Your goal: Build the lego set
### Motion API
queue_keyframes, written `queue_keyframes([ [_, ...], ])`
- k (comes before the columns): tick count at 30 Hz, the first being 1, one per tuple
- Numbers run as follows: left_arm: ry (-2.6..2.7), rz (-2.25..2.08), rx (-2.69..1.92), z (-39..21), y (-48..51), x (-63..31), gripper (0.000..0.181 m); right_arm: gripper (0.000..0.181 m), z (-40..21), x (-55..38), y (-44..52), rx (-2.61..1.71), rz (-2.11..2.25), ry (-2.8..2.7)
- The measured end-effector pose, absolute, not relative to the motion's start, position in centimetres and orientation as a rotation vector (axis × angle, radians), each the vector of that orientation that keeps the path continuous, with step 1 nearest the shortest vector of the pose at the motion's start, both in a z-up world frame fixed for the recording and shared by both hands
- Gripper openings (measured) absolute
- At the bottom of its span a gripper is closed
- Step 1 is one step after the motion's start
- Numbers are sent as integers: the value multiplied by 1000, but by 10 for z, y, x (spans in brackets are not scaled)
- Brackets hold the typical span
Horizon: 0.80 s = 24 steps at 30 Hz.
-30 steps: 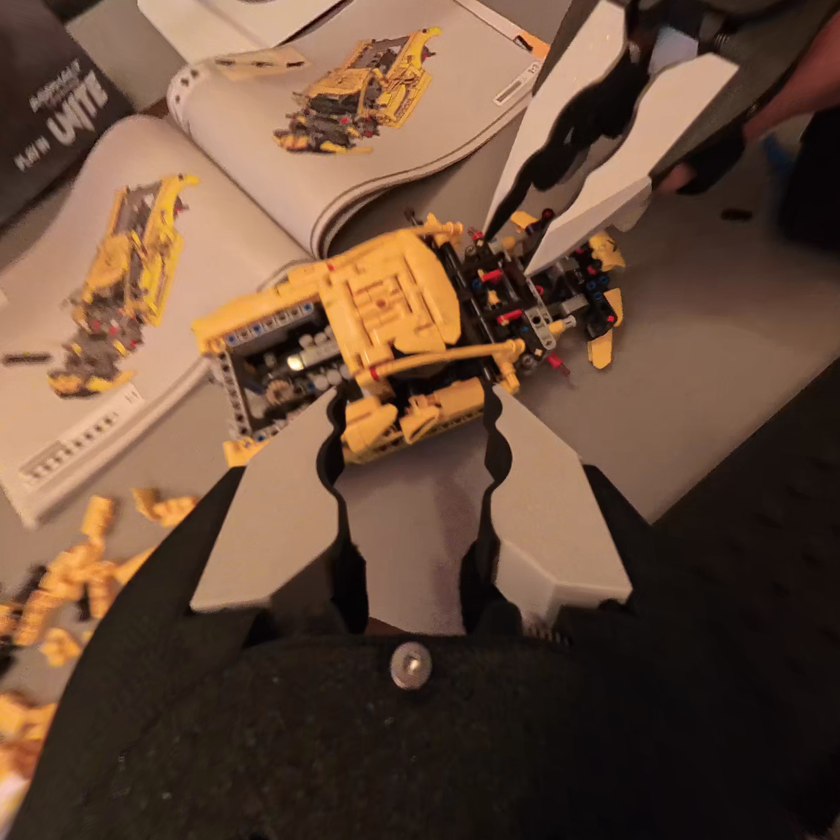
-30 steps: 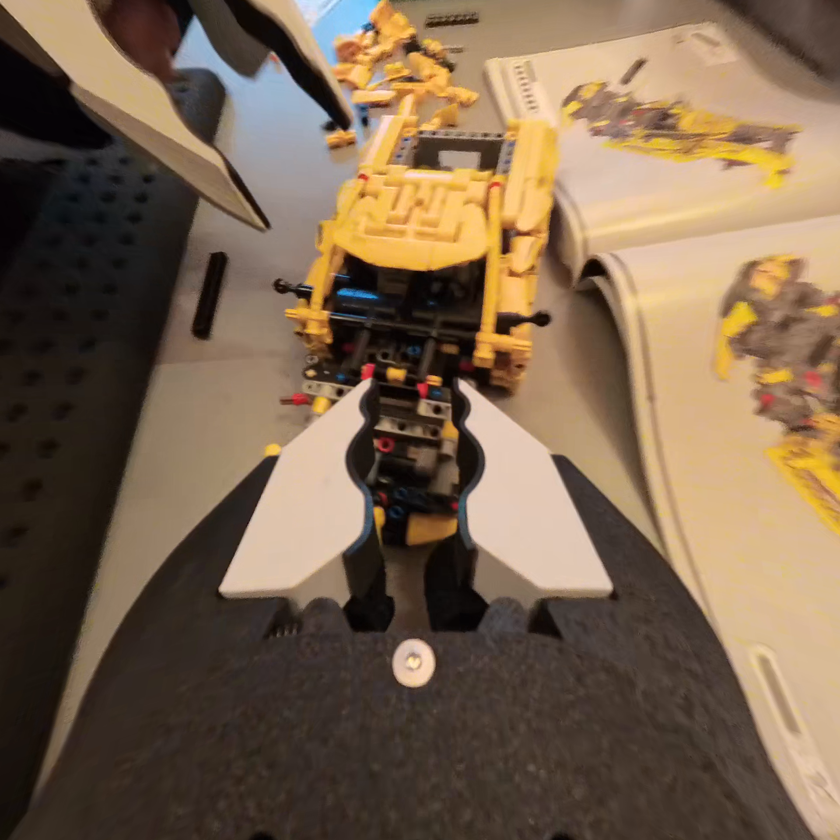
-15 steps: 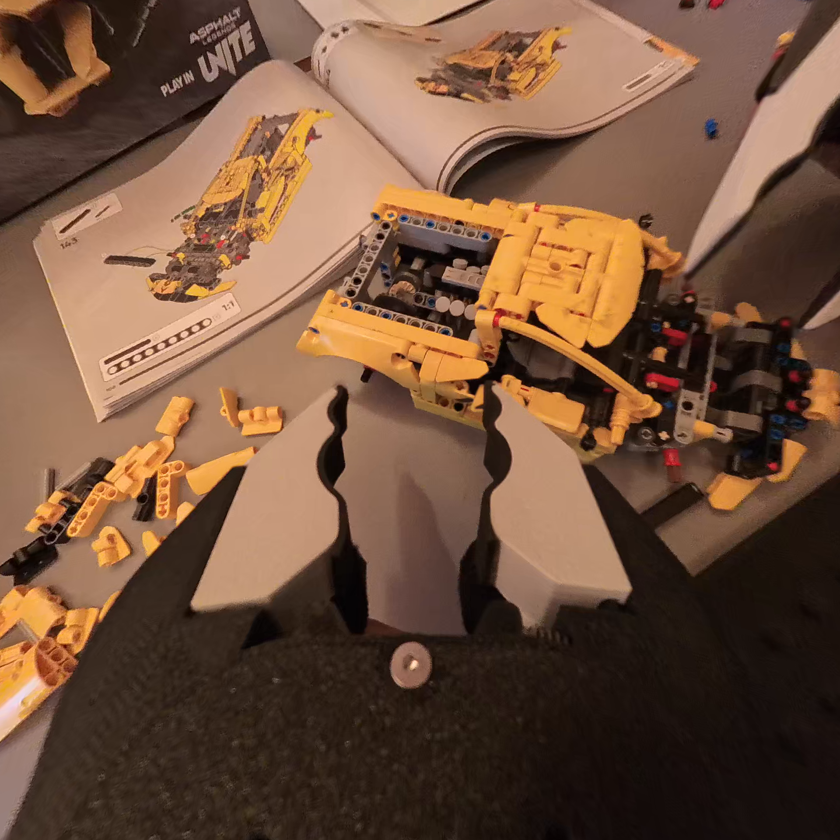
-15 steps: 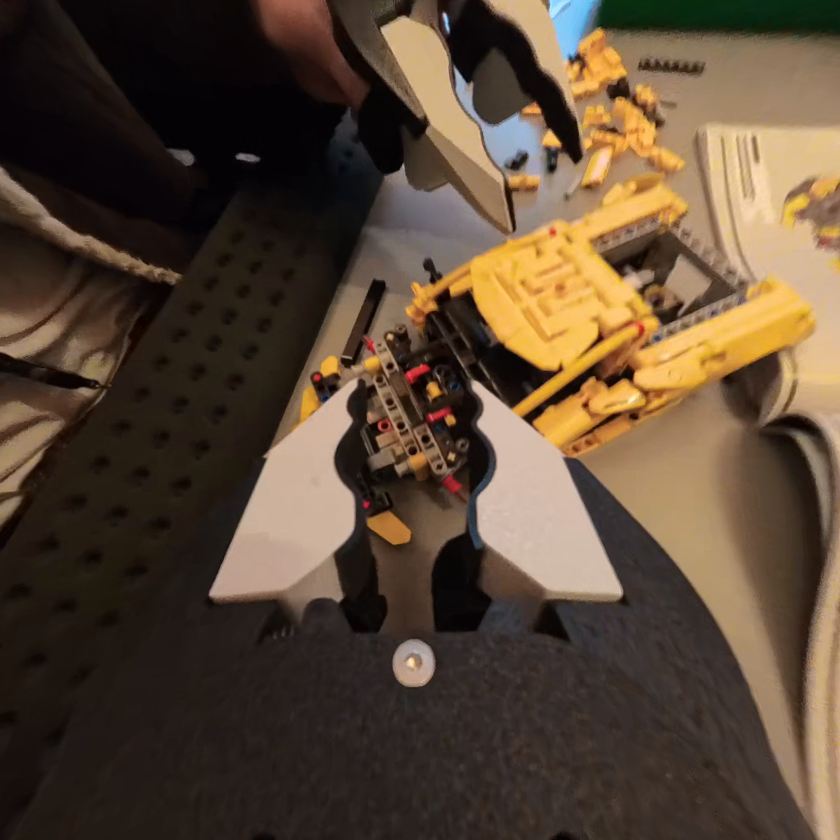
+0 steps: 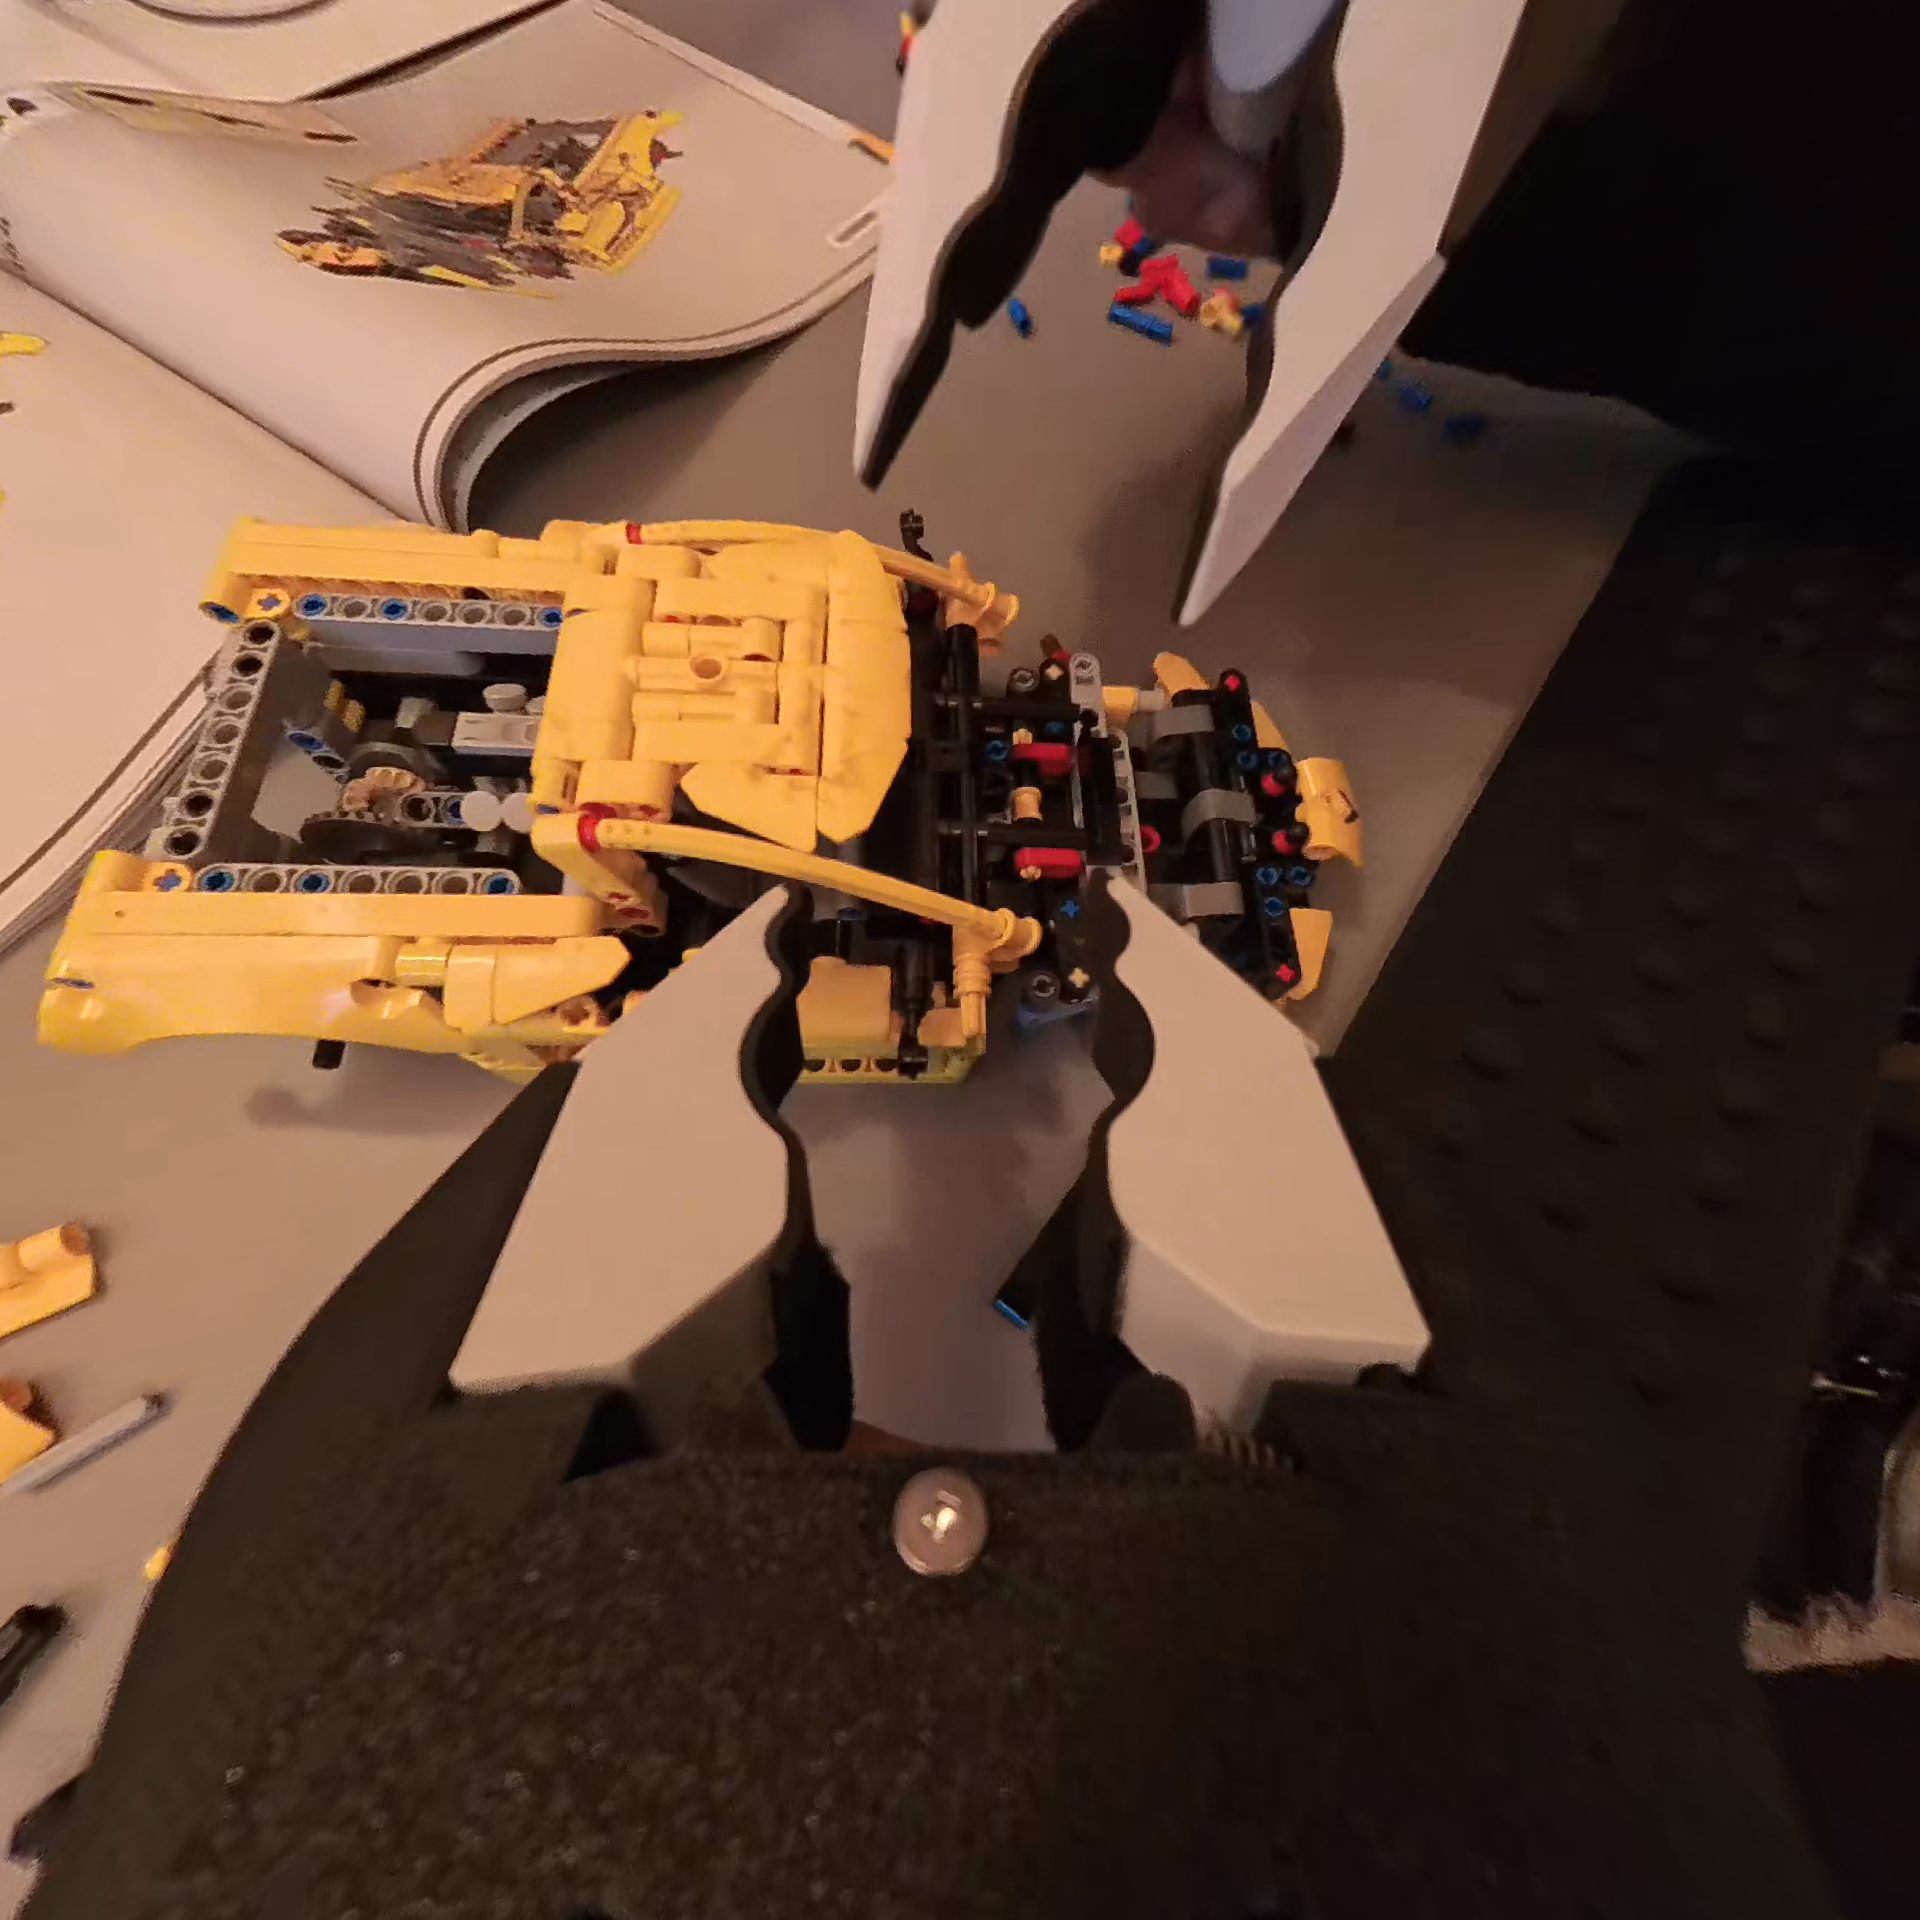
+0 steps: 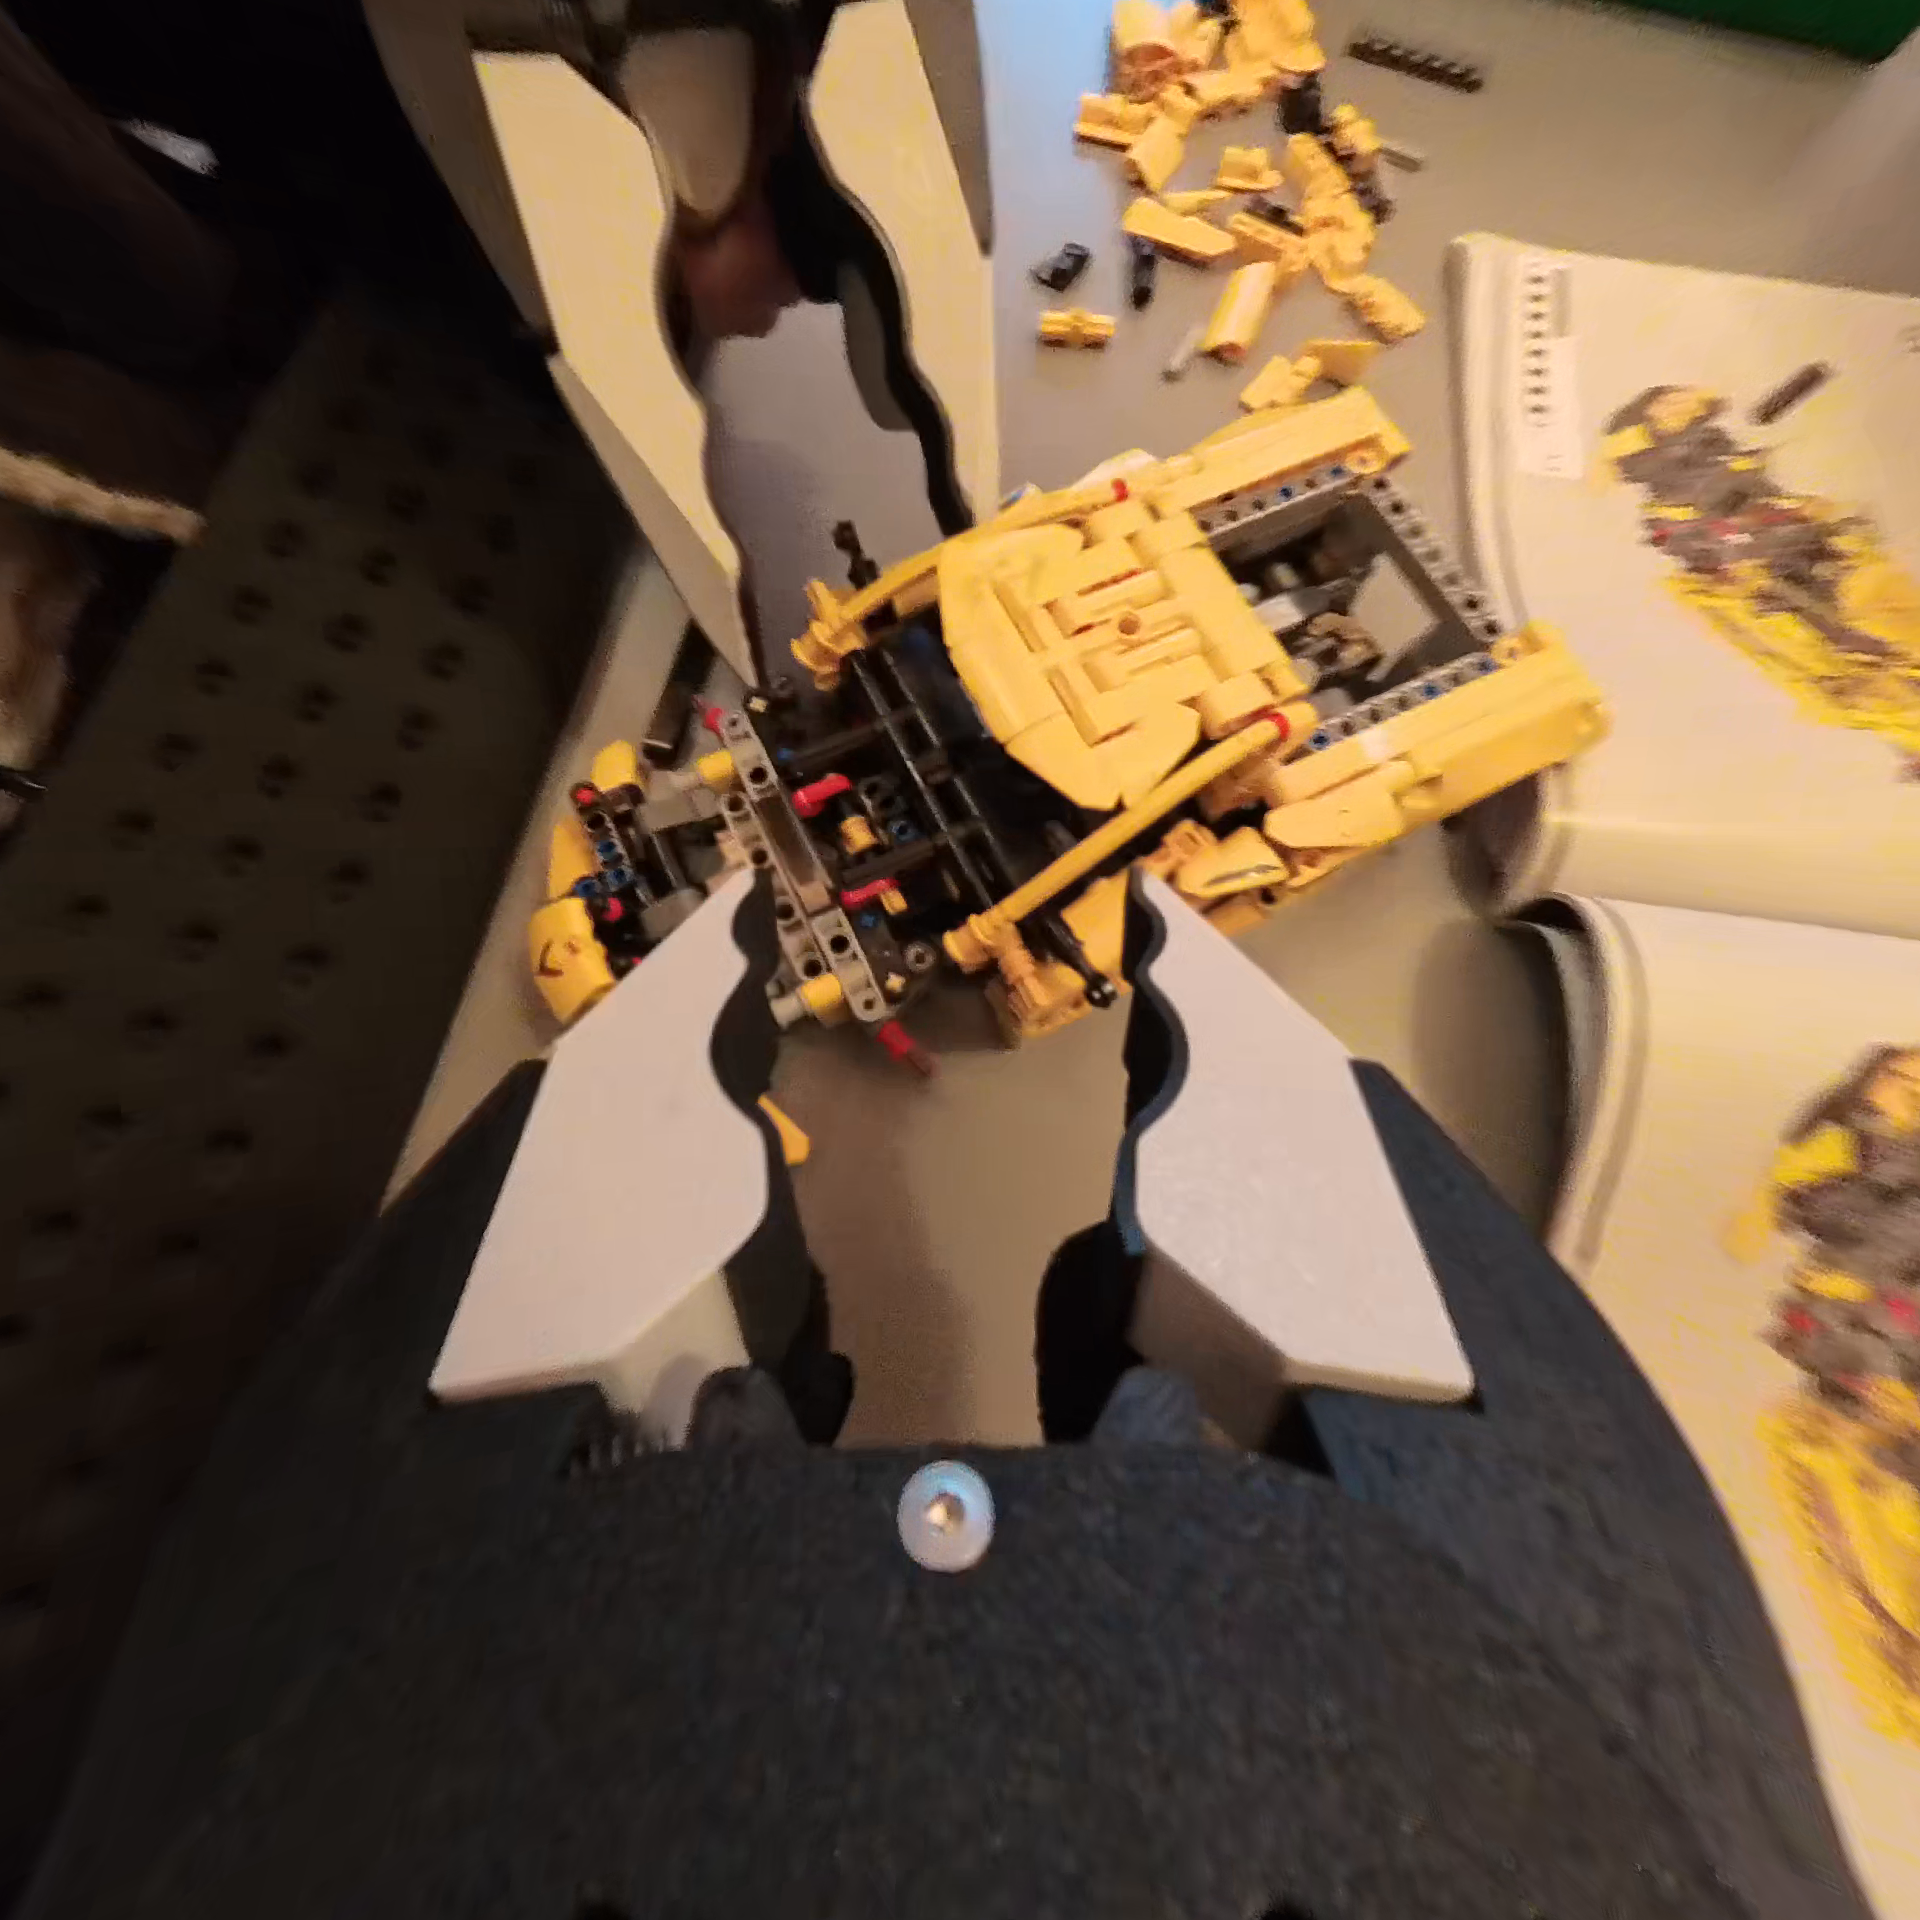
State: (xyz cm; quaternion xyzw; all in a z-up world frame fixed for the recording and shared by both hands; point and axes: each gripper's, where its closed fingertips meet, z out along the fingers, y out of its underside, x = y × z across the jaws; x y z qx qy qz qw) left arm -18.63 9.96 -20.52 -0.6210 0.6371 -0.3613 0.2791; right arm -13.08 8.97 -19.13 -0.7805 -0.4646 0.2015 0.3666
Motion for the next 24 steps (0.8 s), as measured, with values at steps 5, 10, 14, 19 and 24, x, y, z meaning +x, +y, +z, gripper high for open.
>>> queue_keyframes([
  [5, 1720, -885, -1637, -213, 102, -184, 45, 61, -213, -141, 95, -2018, 574, -1268],
  [10, 1709, -891, -1626, -214, 102, -183, 44, 56, -211, -136, 98, -1954, 549, -1290],
  [14, 1696, -888, -1621, -214, 102, -184, 43, 51, -201, -137, 96, -1871, 631, -1260],
  [19, 1707, -880, -1610, -215, 101, -183, 43, 58, -214, -143, 96, -1841, 720, -1297],
  [24, 1679, -882, -1614, -215, 99, -182, 46, 57, -214, -144, 96, -1820, 714, -1286],
])
